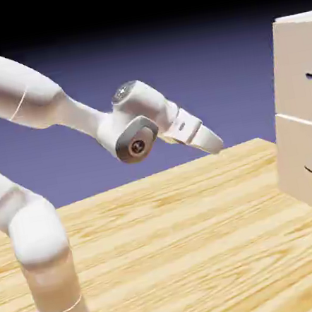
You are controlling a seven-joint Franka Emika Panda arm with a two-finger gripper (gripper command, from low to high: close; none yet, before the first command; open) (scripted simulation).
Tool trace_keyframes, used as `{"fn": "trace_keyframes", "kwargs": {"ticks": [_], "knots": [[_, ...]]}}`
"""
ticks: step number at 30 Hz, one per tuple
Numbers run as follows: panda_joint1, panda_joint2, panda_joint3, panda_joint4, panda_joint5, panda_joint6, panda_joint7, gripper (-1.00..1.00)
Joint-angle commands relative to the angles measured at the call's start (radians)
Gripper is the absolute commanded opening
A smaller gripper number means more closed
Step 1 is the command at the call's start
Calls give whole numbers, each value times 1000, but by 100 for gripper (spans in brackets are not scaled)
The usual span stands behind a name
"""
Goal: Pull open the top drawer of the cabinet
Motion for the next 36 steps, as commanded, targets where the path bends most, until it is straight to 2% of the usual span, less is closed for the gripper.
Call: {"fn": "trace_keyframes", "kwargs": {"ticks": [1, 36], "knots": [[35, -3, -31, 22, -44, -4, -40, 0], [1261, -121, -1106, 775, -1566, -134, -1426, 0]]}}
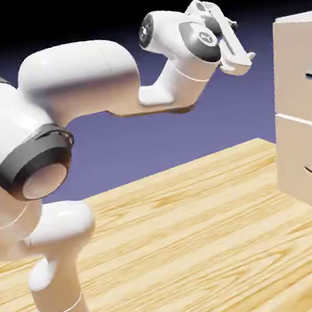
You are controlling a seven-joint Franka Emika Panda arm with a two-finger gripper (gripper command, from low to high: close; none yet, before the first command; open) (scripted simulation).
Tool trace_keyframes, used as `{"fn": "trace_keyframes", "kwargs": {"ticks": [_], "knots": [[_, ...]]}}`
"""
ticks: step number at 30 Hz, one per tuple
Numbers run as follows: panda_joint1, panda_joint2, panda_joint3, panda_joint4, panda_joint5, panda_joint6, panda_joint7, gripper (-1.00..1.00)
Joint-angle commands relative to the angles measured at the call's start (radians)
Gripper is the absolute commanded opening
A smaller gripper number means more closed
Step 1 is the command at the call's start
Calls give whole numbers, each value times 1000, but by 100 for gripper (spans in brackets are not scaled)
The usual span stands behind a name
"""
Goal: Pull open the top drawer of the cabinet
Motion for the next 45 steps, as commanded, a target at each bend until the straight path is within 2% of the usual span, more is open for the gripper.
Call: {"fn": "trace_keyframes", "kwargs": {"ticks": [1, 27, 29, 38, 39, 45], "knots": [[35, -3, -31, 22, -44, -4, -40, 0], [946, -91, -829, 582, -1174, -101, -1070, 0], [957, -92, -839, 588, -1188, -102, -1082, 0], [1163, -245, -941, 911, -1086, 1, -1265, 0], [1163, -245, -941, 911, -1086, 1, -1265, -100], [1048, -171, -877, 730, -1147, -61, -1176, -100]]}}
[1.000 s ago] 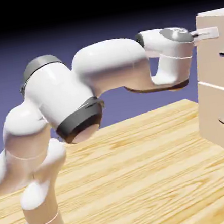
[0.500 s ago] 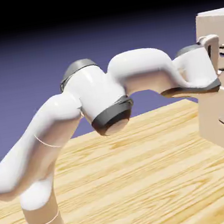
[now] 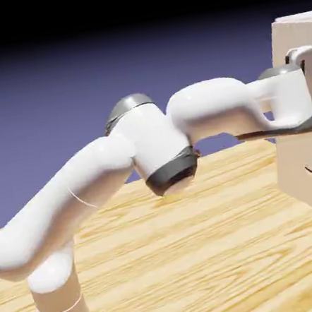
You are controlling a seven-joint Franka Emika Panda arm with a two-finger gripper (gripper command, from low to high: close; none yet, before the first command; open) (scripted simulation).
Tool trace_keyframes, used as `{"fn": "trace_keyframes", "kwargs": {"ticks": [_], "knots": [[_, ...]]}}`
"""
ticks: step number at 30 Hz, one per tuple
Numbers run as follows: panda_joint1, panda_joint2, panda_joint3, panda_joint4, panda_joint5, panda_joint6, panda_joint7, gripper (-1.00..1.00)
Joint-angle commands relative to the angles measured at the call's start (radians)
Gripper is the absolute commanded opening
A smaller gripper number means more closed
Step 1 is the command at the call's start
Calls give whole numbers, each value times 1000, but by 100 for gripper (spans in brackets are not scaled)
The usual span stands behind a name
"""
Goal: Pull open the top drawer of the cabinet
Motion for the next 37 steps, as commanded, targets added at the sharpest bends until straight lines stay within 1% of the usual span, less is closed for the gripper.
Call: {"fn": "trace_keyframes", "kwargs": {"ticks": [1, 10, 19, 26, 33, 34, 35, 37], "knots": [[-25, 15, 14, -36, -10, -11, 18, -100], [-280, 162, 170, -362, -75, -106, 169, -100], [-604, 277, 415, -646, -107, -168, 289, -100], [-858, 278, 635, -820, -103, -201, 300, -100], [-1108, 196, 858, -1007, -71, -234, 244, -100], [-1108, 196, 858, -1007, -71, -234, 244, 100], [-1108, 196, 858, -1007, -71, -234, 244, 100], [-1180, 160, 918, -1066, -57, -237, 225, 100]]}}
